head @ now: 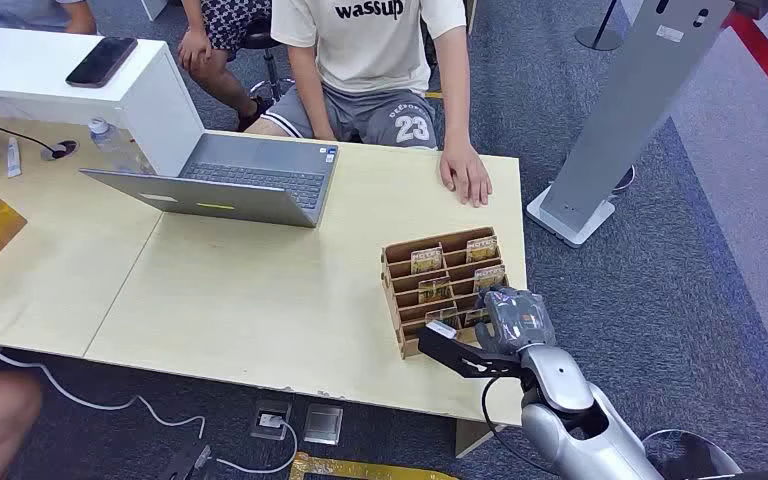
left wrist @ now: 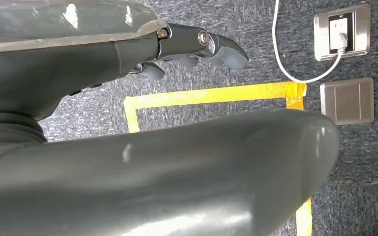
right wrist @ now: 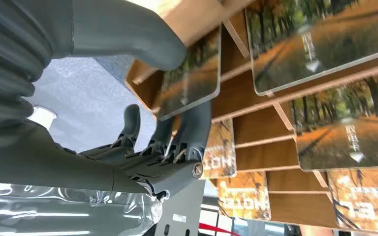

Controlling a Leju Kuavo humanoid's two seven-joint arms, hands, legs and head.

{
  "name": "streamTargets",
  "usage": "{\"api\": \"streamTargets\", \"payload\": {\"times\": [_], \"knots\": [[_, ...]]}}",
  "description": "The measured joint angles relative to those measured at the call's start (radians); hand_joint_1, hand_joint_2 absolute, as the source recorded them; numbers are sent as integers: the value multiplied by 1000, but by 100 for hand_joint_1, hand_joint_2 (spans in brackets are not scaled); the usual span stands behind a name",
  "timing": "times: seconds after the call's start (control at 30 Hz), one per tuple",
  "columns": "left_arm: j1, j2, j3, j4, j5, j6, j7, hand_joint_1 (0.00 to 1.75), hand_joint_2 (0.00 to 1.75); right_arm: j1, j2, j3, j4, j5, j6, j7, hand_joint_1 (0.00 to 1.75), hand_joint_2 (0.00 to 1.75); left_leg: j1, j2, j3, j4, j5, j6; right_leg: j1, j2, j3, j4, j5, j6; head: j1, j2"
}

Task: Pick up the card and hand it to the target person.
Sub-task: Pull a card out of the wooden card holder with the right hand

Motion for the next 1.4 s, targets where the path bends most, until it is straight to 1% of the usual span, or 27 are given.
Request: {"api": "streamTargets", "payload": {"times": [0.23, 0.57, 0.73, 1.4], "knots": [[0, 0, 0, 0, 0, 0, 0, 0, 0, -2, 3, 0, 6, 2, -7, 0, 131, 175, 0, 0, 0, 0, 0, 0, 0, 0, 0, 0, 0, 0, 0, 0], [0, 0, 0, 0, 0, 0, 1, 0, 0, -2, 4, 0, 7, 4, -13, -1, 132, 175, 0, 0, 1, 0, 0, 0, 0, 0, 0, 0, 0, 0, 0, 0], [0, 0, 0, 0, 0, 0, 2, 0, 0, -2, 4, 0, 7, 4, -15, -2, 137, 175, 0, 0, 1, 0, 0, 0, 0, 0, 0, 0, 0, 0, 0, 0], [0, 0, -1, 0, -28, 6, -12, 0, 0, -2, 9, 0, 7, -3, -16, -10, 138, 175, 0, 0, 1, 0, 0, 0, 0, 0, 1, 0, 0, 0, 0, 0]]}}
